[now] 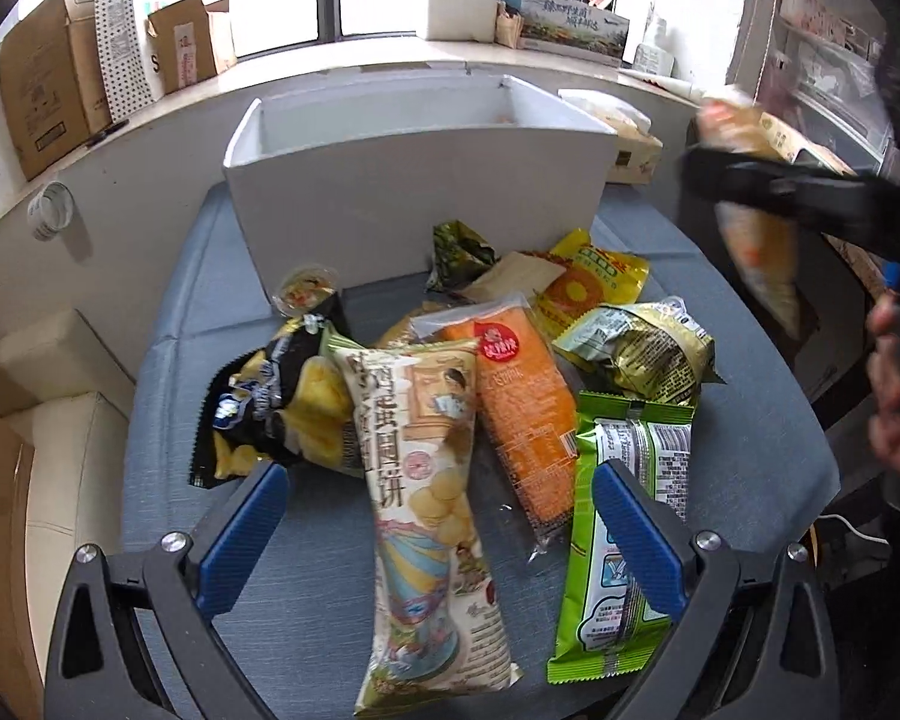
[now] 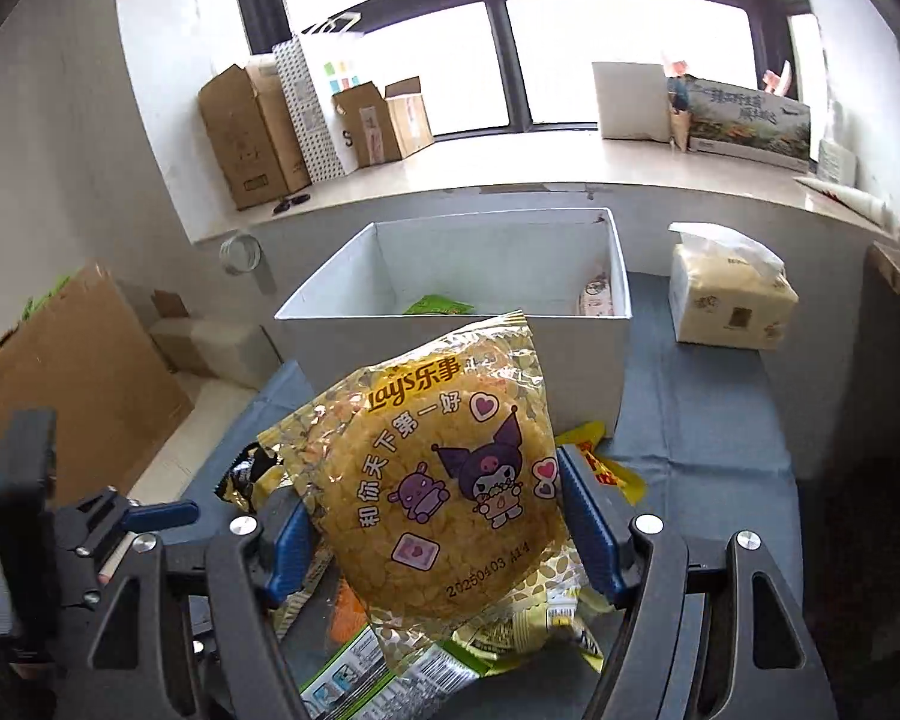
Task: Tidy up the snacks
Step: 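Grasp the tall egg-roll packet with the left tool while the right tool lifts the Lay's packet, then lower both held packets into the white box and open both tools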
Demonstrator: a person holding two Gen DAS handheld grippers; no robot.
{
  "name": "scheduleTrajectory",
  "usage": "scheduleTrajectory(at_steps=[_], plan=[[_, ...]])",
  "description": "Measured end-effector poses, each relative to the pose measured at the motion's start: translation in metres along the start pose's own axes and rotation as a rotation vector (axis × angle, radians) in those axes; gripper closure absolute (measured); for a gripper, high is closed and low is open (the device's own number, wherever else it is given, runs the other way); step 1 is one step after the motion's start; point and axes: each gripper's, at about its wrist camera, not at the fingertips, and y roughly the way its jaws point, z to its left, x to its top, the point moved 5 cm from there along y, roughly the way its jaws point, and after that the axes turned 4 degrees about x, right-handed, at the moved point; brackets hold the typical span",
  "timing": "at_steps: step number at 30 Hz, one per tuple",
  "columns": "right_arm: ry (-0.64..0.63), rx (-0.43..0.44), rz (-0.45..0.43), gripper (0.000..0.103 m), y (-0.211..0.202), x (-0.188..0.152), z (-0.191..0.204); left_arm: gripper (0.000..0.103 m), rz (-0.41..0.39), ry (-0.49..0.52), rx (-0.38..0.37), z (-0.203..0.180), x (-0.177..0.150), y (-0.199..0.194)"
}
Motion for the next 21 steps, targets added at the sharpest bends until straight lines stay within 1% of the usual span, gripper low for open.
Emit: scheduleTrajectory(at_steps=[2,5,7,10,11,12,13,14,15,17,21], plan=[[0.029,0.005,-0.01,0.027,-0.013,-0.003,-0.006,0.0,0.038,-0.006,0.01,-0.003,-0.002,0.013],[0.011,-0.029,0.002,0.027,-0.022,-0.006,-0.01,0.0,0.088,-0.032,0.002,-0.004,-0.007,0.03],[0.026,-0.022,0.001,0.027,-0.028,-0.011,-0.012,0.0,0.106,-0.045,0.014,-0.002,-0.011,0.037],[0.044,-0.016,0.001,0.027,-0.032,-0.016,-0.014,0.001,0.121,-0.055,0.012,0.001,-0.015,0.042],[0.045,-0.021,0.001,0.027,-0.032,-0.016,-0.015,0.008,0.121,-0.055,0.009,0.002,-0.015,0.043],[0.044,-0.025,0.001,0.027,-0.033,-0.016,-0.015,0.025,0.122,-0.058,0.009,0.004,-0.016,0.043],[0.044,-0.029,0.001,0.027,-0.033,-0.017,-0.014,0.035,0.126,-0.064,0.006,0.005,-0.017,0.044],[0.043,-0.038,0.005,0.027,-0.033,-0.016,-0.015,0.055,0.131,-0.074,-0.001,0.007,-0.018,0.044],[0.04,-0.048,0.008,0.027,-0.032,-0.016,-0.014,0.064,0.134,-0.088,-0.009,0.011,-0.019,0.043],[0.037,-0.043,0.009,0.027,-0.032,-0.016,-0.013,0.064,0.128,-0.112,-0.025,0.015,-0.02,0.04],[0.035,-0.038,0.012,0.027,-0.03,-0.017,-0.01,0.065,0.109,-0.107,-0.021,0.019,-0.02,0.03]])
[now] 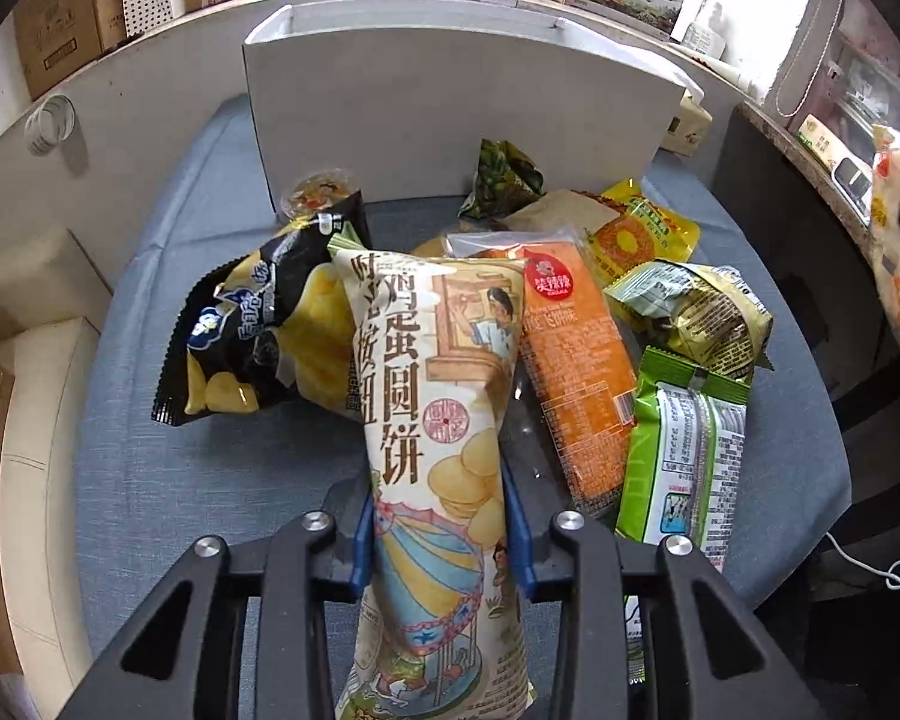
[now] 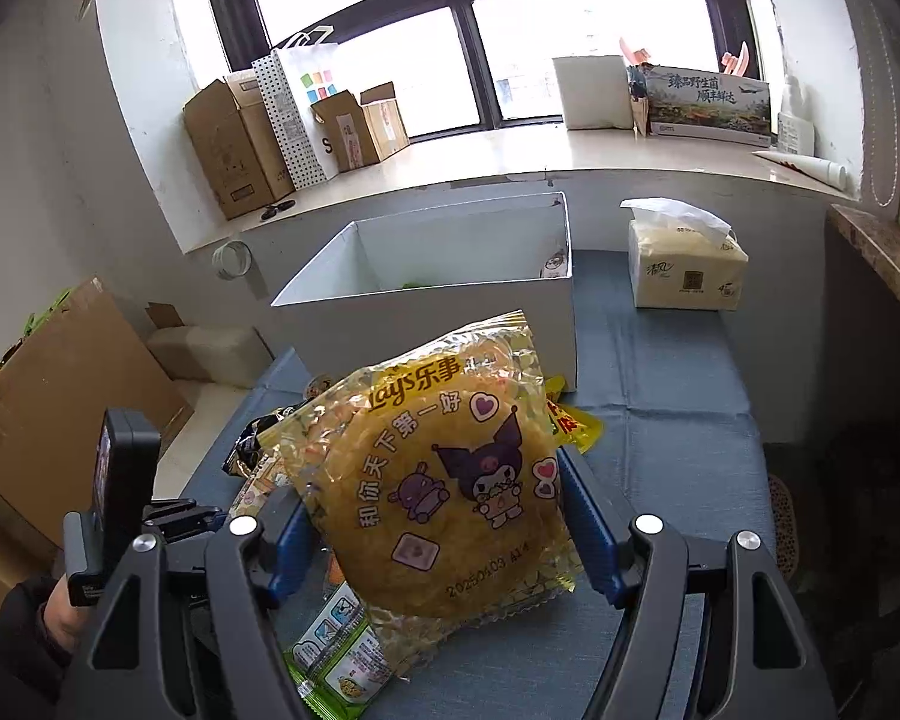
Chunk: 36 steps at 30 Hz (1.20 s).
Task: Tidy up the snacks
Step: 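Lower both held packets into the white box and open both tools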
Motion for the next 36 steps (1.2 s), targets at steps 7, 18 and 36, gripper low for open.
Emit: scheduleTrajectory(at_steps=[7,18,36], plan=[[0.003,-0.001,0.008,0.027,0.003,0.001,-0.001,0.065,-0.091,0.021,-0.027,-0.001,0.008,-0.044],[-0.006,0.004,-0.029,0.027,0.022,0.056,-0.002,0.065,-0.318,0.082,0.013,-0.001,0.116,-0.1],[0.011,-0.04,-0.012,0.027,0.137,0.186,-0.039,0.065,-0.318,0.066,0.097,0.015,0.289,-0.01]])
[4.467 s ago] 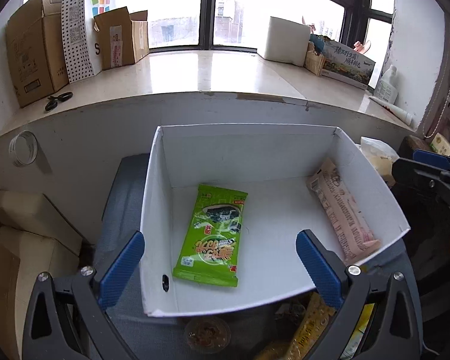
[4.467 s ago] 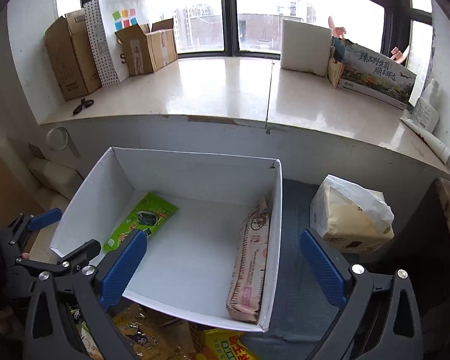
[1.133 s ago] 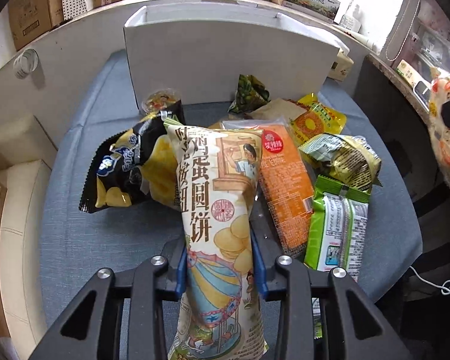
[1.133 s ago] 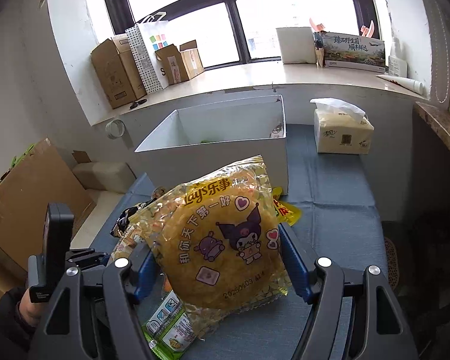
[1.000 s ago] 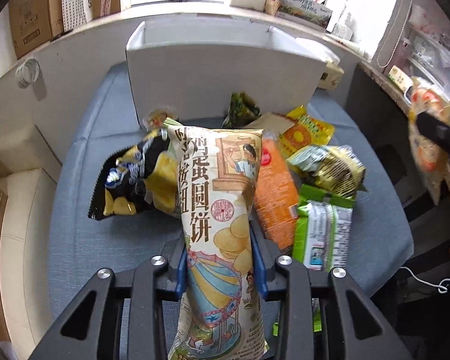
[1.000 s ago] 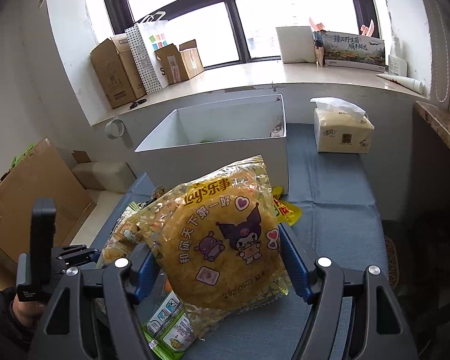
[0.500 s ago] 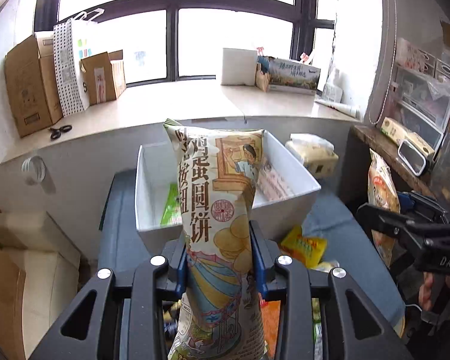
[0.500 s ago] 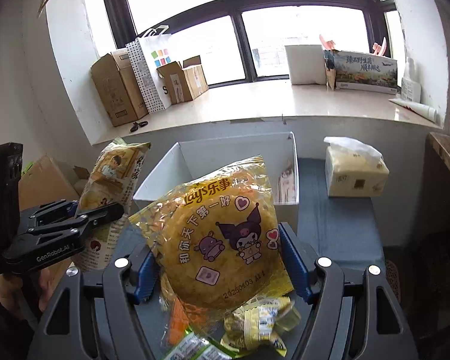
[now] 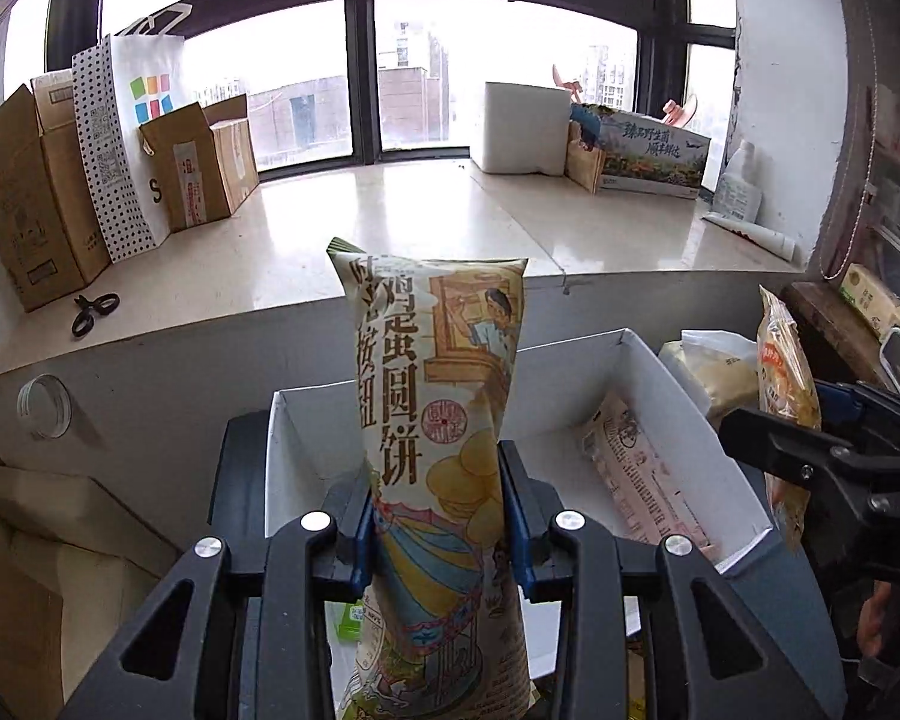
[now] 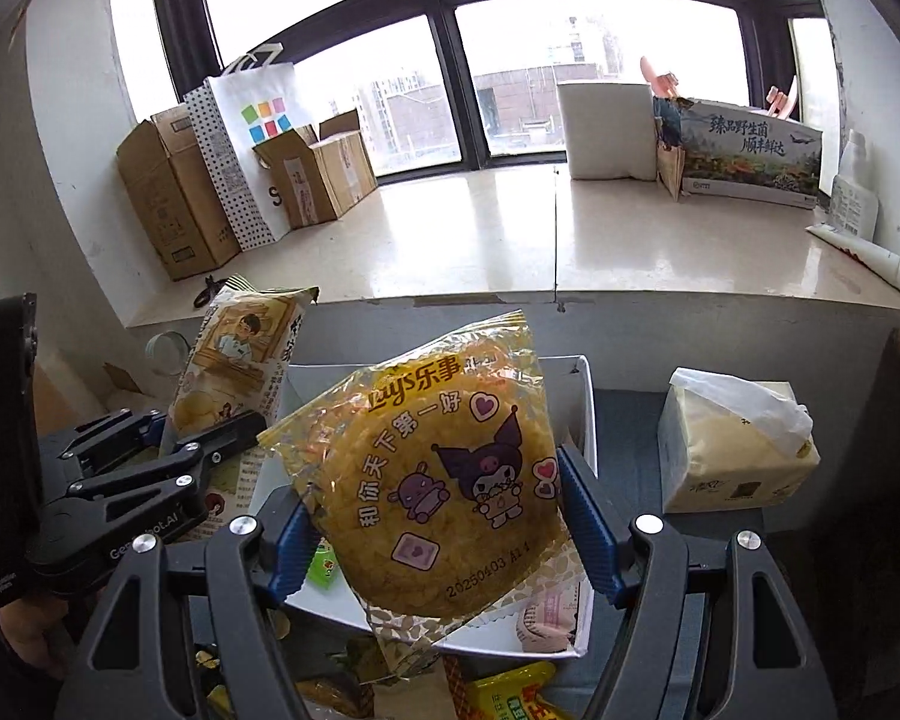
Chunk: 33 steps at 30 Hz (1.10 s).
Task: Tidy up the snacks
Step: 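Lower both held packets into the white box and open both tools, then grasp the yellow-green chip bag with the right tool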
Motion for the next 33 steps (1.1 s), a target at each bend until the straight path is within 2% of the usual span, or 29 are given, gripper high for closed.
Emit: scheduleTrajectory(at_steps=[2,4,5,6,7,9,11,15,22,28,33], plan=[[0.008,-0.008,0.004,0.027,0.011,-0.001,-0.004,0.064,0.018,0.004,0.028,0.002,-0.003,0.011],[0.015,-0.014,0.035,0.026,0.023,-0.004,-0.009,0.056,0.034,-0.013,0.02,0.005,-0.005,0.021],[0.021,-0.009,0.043,0.023,0.028,-0.005,-0.011,0.037,0.043,-0.023,0.006,0.007,-0.006,0.025],[0.028,0.007,0.053,0.017,0.033,-0.007,-0.012,0.01,0.045,-0.03,0.003,0.008,-0.006,0.027],[0.034,0.014,0.059,0.002,0.037,-0.008,-0.013,0.0,0.037,-0.035,0.015,0.01,-0.006,0.028],[0.027,-0.02,0.048,0.0,0.039,-0.009,-0.017,0.0,0.043,-0.042,0.017,0.013,-0.008,0.029],[0.024,-0.012,0.04,0.0,0.037,-0.011,-0.018,0.0,0.053,-0.058,-0.003,0.015,-0.009,0.028],[0.016,-0.011,0.011,0.0,0.026,-0.012,-0.016,0.0,0.05,-0.063,0.017,0.019,-0.012,0.021],[0.006,0.035,-0.062,0.0,-0.018,-0.019,0.001,0.0,0.009,-0.053,0.037,0.02,-0.028,-0.017],[-0.052,0.048,-0.101,0.0,-0.064,-0.057,0.022,0.0,-0.041,-0.029,-0.002,0.011,-0.069,-0.073],[-0.063,0.052,-0.083,0.0,-0.091,-0.107,0.027,0.0,-0.047,-0.067,-0.034,0.012,-0.112,-0.111]])
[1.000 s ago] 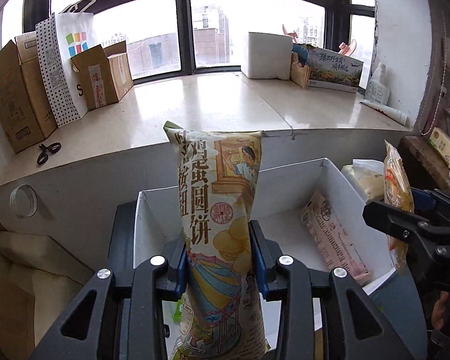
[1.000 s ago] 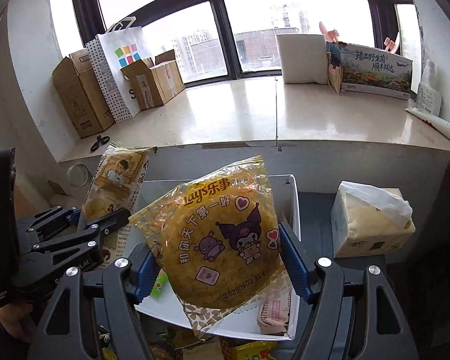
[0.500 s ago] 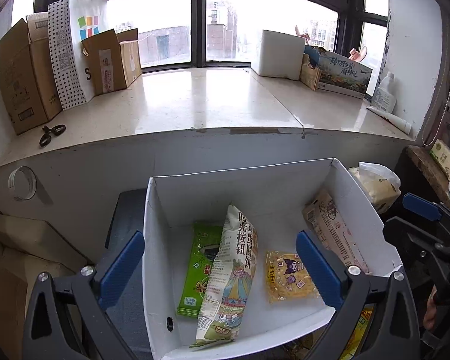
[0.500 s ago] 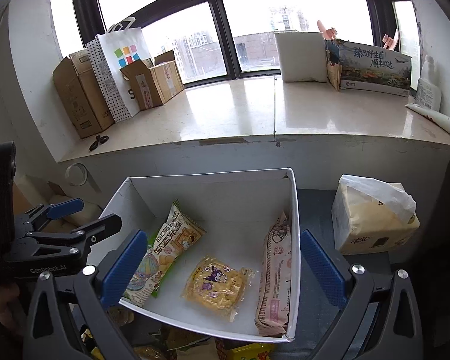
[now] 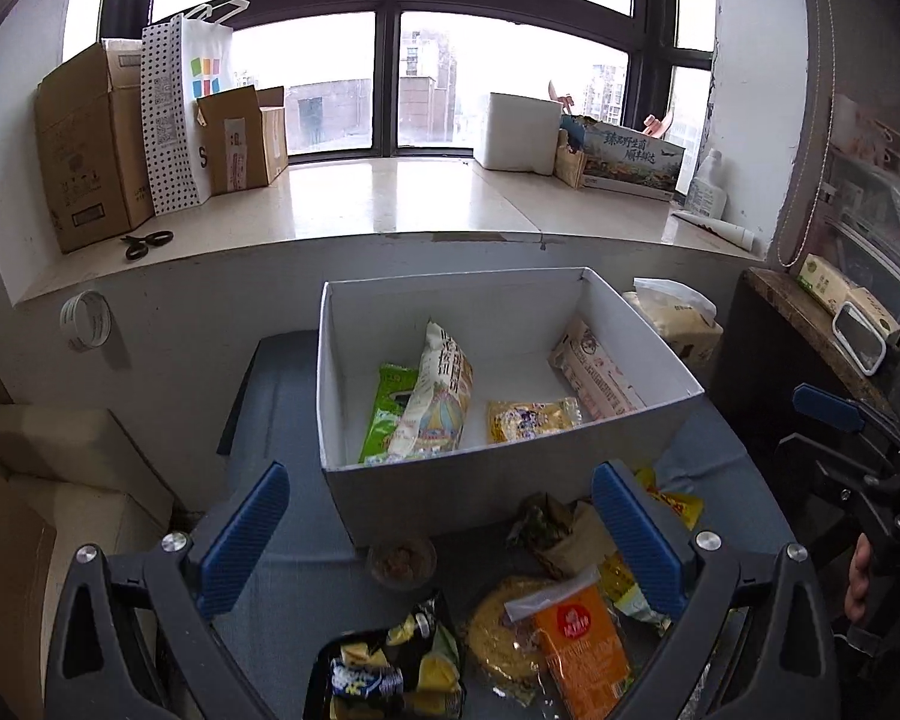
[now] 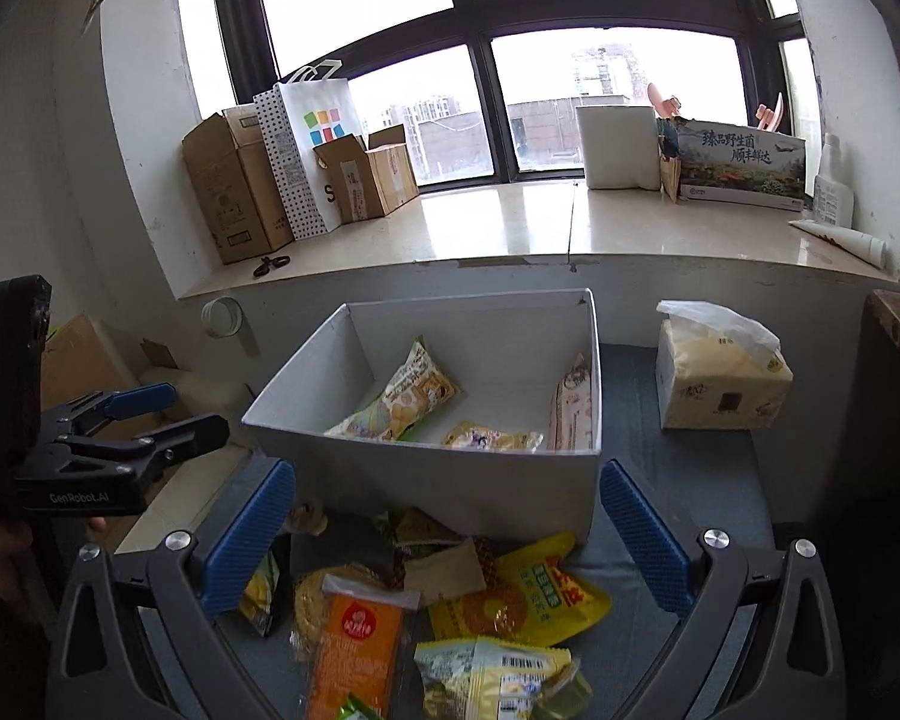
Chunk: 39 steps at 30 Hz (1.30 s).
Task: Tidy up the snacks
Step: 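Grasp the yellow-green chip bag with the right tool, then grasp the green-white wafer packet with the left tool while the right tool lifts the chip bag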
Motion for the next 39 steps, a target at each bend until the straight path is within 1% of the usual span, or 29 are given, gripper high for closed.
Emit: scheduleTrajectory(at_steps=[3,6,8,9,11,12,13,15,18,21,24,26,28,30,31,33,34,35,37,39], plan=[[0.031,-0.017,0.032,0.0,-0.012,-0.032,-0.006,0.0,0.007,-0.017,-0.001,0.001,-0.025,-0.018],[0.059,-0.063,0.075,0.0,-0.016,-0.067,-0.015,0.0,0.015,-0.039,-0.021,-0.002,-0.047,-0.03],[0.076,-0.094,0.119,0.0,-0.012,-0.088,-0.021,0.0,0.028,-0.034,-0.016,-0.006,-0.063,-0.034],[0.083,-0.11,0.144,0.0,-0.009,-0.098,-0.025,0.0,0.041,-0.028,-0.026,-0.009,-0.072,-0.034],[0.089,-0.122,0.199,0.0,-0.001,-0.116,-0.028,0.0,0.056,-0.013,-0.031,-0.014,-0.085,-0.034],[0.091,-0.128,0.212,0.0,0.002,-0.122,-0.028,0.0,0.063,-0.005,-0.018,-0.016,-0.091,-0.034],[0.093,-0.127,0.223,0.0,0.006,-0.126,-0.028,0.0,0.07,-0.003,-0.012,-0.017,-0.095,-0.034],[0.105,-0.117,0.255,0.0,0.015,-0.13,-0.028,0.0,0.081,-0.006,-0.032,-0.019,-0.104,-0.036],[0.109,-0.14,0.271,0.0,0.025,-0.129,-0.03,0.0,0.093,0.005,-0.015,-0.019,-0.111,-0.035],[0.122,-0.128,0.3,0.0,0.032,-0.131,-0.028,0.0,0.087,-0.009,-0.021,-0.017,-0.112,-0.038],[0.123,-0.146,0.312,0.0,0.036,-0.134,-0.026,0.0,0.075,-0.003,-0.002,-0.015,-0.111,-0.039],[0.121,-0.168,0.342,0.0,0.042,-0.138,-0.027,0.0,0.083,-0.01,-0.02,-0.015,-0.111,-0.038],[0.122,-0.172,0.365,0.001,0.049,-0.142,-0.028,0.0,0.084,-0.003,-0.008,-0.015,-0.112,-0.037],[0.123,-0.18,0.382,0.006,0.056,-0.145,-0.029,0.0,0.085,0.012,0.002,-0.017,-0.113,-0.036],[0.122,-0.178,0.387,0.015,0.061,-0.146,-0.031,0.0,0.084,0.015,0.001,-0.017,-0.114,-0.036],[0.136,-0.15,0.392,0.02,0.067,-0.148,-0.031,0.0,0.09,0.018,-0.005,-0.019,-0.115,-0.036],[0.122,-0.161,0.381,0.029,0.067,-0.147,-0.03,0.0,0.092,0.023,-0.006,-0.02,-0.116,-0.036],[0.121,-0.151,0.375,0.038,0.067,-0.145,-0.028,0.0,0.093,0.027,-0.006,-0.021,-0.118,-0.036],[0.124,-0.146,0.355,0.044,0.064,-0.141,-0.026,0.0,0.097,0.037,-0.015,-0.023,-0.12,-0.036],[0.12,-0.14,0.347,0.047,0.061,-0.14,-0.025,0.0,0.109,0.041,-0.03,-0.026,-0.123,-0.035]])
